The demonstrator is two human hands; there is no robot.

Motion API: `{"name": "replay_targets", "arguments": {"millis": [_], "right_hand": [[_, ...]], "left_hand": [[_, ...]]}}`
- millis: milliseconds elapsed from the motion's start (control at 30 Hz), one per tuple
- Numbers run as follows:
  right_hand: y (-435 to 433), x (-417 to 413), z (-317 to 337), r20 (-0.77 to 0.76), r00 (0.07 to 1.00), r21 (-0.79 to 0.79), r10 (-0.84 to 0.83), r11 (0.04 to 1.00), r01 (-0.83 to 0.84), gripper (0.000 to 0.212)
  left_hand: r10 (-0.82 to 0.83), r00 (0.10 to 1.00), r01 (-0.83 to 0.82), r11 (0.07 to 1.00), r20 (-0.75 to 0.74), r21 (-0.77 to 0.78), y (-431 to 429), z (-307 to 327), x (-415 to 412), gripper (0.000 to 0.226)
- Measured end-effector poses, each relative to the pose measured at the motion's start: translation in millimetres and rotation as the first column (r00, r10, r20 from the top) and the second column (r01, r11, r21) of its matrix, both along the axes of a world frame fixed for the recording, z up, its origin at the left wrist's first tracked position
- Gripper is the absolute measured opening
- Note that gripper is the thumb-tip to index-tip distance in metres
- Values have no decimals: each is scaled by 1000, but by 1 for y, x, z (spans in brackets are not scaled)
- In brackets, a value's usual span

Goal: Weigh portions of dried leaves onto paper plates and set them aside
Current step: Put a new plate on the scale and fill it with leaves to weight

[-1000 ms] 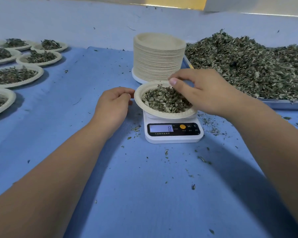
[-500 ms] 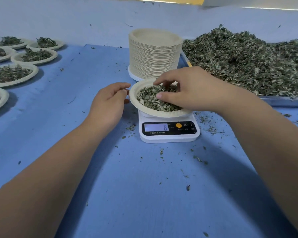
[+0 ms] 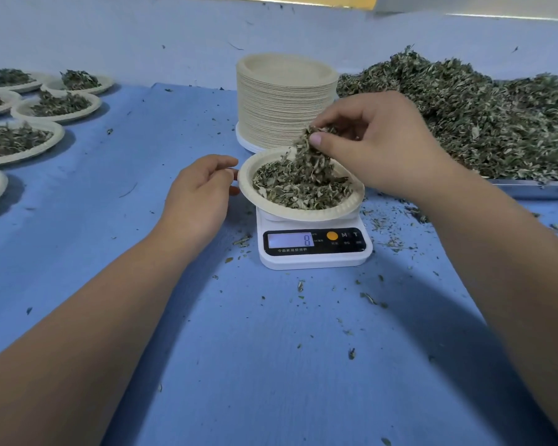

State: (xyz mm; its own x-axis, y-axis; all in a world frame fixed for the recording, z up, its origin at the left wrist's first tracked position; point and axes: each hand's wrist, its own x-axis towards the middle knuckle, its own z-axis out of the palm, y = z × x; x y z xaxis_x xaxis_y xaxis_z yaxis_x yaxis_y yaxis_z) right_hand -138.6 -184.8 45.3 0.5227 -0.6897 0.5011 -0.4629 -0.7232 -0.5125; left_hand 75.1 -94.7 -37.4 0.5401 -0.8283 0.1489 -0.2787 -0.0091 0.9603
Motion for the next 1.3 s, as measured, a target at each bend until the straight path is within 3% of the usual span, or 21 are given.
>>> {"name": "replay_targets", "arguments": {"millis": [233, 300, 367, 467, 633, 867, 967, 1067, 1167, 1300], "right_hand": [[-29, -32, -5, 334, 926, 18, -178, 983, 183, 17], [-46, -51, -14, 256, 916, -48, -310, 942, 332, 20], [-60, -70, -31, 45, 894, -67, -445, 892, 448, 26], [-68, -84, -45, -185, 841, -16, -509, 857, 515, 29], [-61, -75, -38, -135, 851, -7, -507, 860, 511, 29], [-33, -46, -27, -126, 958, -70, -260, 965, 252, 22], [-26, -39, -22, -269, 934, -115, -235, 971, 211, 25], [-22, -35, -22, -440, 858, -137, -265, 964, 227, 36], [-21, -32, -26, -429, 870, -72, -244, 969, 237, 44], [-22, -23, -29, -431, 878, 28, -209, 969, 244, 39]], "left_hand": [[-4, 1000, 4, 1000, -3, 8, 3, 3, -2, 33], [2, 1000, -2, 1000, 1, 7, 2, 2, -2, 29], [7, 1000, -7, 1000, 1, 6, 1, 2, -1, 27], [8, 1000, -8, 1000, 6, 3, 1, 1, -1, 26], [4, 1000, -4, 1000, 8, 2, 3, 3, -3, 26], [3, 1000, -3, 1000, -1, -1, 4, 5, -5, 26], [9, 1000, -9, 1000, -6, 25, 6, 9, -7, 27], [7, 992, 9, 992, -125, 126, 5, 18, -13, 43], [-42, 991, 66, 980, -130, 189, 6, 18, -20, 61], [-65, 954, 97, 990, -292, 98, 2, 15, -26, 52]]}}
